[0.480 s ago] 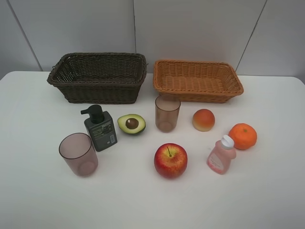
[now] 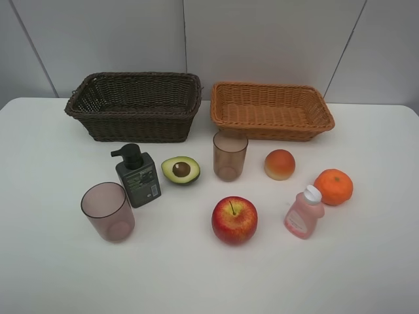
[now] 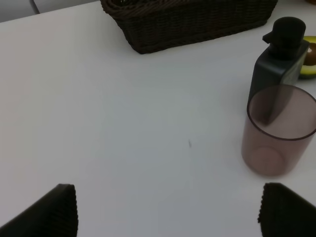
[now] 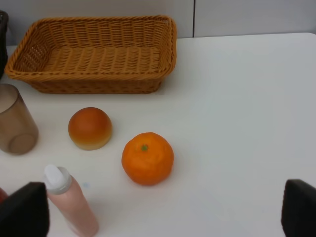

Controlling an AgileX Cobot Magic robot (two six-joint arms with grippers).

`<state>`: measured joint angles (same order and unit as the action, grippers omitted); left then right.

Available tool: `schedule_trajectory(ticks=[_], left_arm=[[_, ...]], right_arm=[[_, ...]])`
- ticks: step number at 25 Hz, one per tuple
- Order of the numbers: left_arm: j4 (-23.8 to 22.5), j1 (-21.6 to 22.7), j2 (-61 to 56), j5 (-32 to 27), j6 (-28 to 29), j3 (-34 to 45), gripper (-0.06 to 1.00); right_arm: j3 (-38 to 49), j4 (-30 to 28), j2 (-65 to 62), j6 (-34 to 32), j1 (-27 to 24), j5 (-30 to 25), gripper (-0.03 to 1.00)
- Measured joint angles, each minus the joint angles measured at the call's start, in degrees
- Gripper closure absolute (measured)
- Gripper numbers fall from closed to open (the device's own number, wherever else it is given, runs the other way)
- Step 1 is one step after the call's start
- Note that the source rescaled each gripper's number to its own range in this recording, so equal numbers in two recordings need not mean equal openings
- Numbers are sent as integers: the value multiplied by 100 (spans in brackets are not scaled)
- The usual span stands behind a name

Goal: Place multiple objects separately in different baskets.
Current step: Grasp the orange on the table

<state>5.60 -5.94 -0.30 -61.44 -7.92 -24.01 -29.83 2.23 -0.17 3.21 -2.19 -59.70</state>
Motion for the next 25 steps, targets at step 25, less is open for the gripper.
schedule_trajectory(ticks=[25], left_arm=[[0,0,0,0,0,0,-3]], right_arm=[[0,0,0,0,0,0,-3]])
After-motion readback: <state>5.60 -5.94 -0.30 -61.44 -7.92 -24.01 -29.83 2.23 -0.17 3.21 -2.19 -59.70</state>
